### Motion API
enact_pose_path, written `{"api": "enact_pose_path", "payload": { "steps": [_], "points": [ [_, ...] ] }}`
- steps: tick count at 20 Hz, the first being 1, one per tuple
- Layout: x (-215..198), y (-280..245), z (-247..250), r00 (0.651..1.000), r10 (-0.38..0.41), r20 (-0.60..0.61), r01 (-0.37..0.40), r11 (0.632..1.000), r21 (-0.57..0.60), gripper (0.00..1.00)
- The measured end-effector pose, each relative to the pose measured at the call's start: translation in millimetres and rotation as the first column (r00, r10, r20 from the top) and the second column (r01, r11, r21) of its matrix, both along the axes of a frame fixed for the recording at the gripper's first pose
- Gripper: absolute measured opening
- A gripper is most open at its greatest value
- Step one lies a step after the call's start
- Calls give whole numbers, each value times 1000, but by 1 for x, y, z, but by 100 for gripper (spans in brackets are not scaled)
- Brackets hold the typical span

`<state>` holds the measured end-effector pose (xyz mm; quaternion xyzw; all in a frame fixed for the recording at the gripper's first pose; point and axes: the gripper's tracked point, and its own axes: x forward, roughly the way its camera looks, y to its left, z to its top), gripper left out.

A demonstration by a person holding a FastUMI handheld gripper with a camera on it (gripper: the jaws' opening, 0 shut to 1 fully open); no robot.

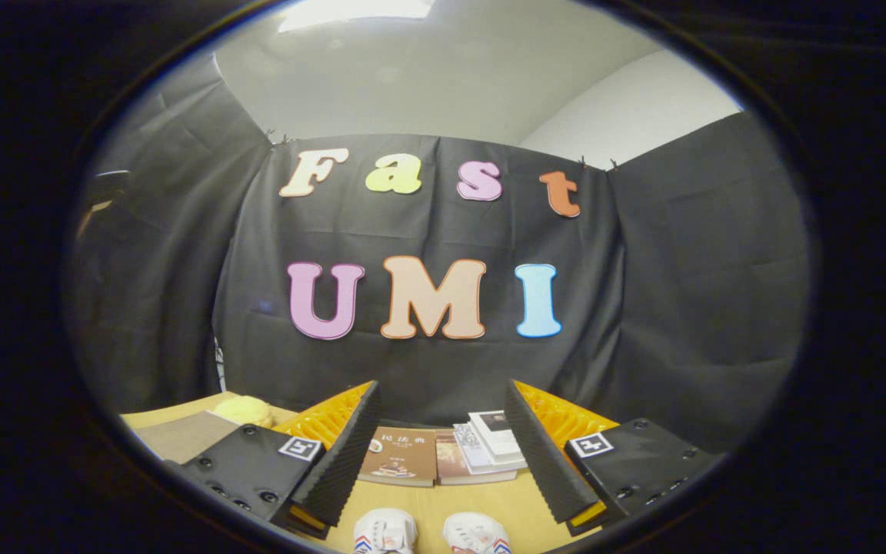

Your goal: Open the storage box then place both shoes into the box .Put the left shoe in first, then the right shoe, with the right side of both shoes facing outward in a uniform manner.

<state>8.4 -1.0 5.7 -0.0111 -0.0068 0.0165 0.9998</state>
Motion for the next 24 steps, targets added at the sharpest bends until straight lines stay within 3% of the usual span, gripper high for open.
{"api": "enact_pose_path", "payload": {
  "steps": [8,14,19,24],
  "points": [
    [2,6,-12,999,15,-31,-14,999,34,100],
    [-1,36,-66,977,113,-182,-69,969,236,100],
    [-12,66,-110,930,231,-286,-96,903,419,100],
    [-34,97,-161,850,353,-390,-50,792,608,100]
  ]
}}
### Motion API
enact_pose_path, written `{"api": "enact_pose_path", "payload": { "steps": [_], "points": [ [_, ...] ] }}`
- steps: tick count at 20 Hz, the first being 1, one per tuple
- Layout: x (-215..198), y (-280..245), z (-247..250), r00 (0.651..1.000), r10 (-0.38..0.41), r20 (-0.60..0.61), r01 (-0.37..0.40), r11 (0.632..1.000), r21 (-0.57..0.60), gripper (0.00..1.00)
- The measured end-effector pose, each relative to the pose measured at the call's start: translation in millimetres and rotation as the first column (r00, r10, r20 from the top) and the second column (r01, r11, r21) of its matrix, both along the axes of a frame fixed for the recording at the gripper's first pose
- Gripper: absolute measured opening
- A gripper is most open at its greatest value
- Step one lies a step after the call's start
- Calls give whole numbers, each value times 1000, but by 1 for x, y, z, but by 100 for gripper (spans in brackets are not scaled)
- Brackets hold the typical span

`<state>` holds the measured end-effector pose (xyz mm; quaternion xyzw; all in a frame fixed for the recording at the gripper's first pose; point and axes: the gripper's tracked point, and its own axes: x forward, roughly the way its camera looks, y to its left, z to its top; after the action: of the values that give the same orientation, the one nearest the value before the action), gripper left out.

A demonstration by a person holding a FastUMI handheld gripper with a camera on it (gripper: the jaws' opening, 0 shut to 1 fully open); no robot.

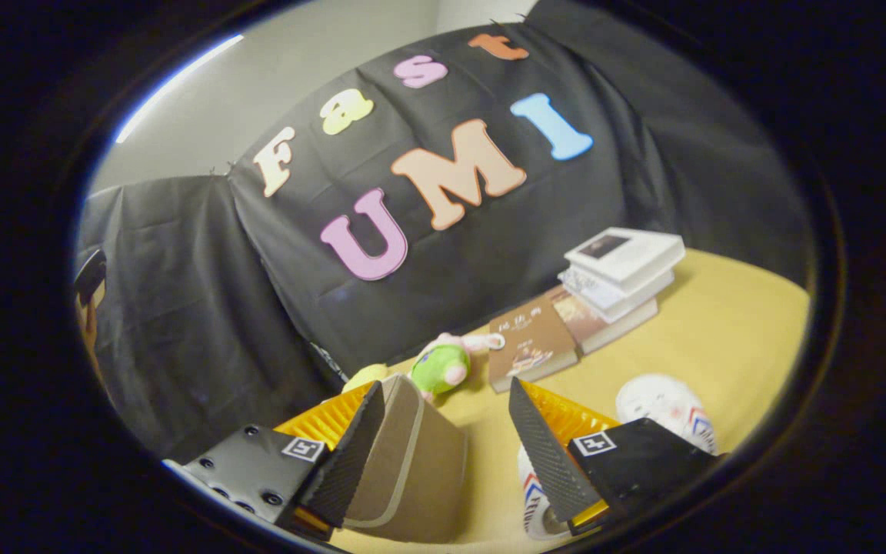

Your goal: Open the storage box then place both shoes into the box .Put the left shoe in first, then the right shoe, with the right side of both shoes facing outward in a uniform manner.

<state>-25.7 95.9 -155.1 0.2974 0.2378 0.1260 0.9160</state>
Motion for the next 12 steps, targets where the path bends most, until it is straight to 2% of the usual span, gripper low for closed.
{"api": "enact_pose_path", "payload": {
  "steps": [4,6,9,12],
  "points": [
    [-24,29,-35,987,54,-153,-28,986,165,100],
    [-35,43,-47,973,95,-210,-40,966,254,99],
    [-49,64,-54,942,176,-285,-34,896,443,99],
    [-55,77,-61,913,230,-336,0,824,566,99]
  ]
}}
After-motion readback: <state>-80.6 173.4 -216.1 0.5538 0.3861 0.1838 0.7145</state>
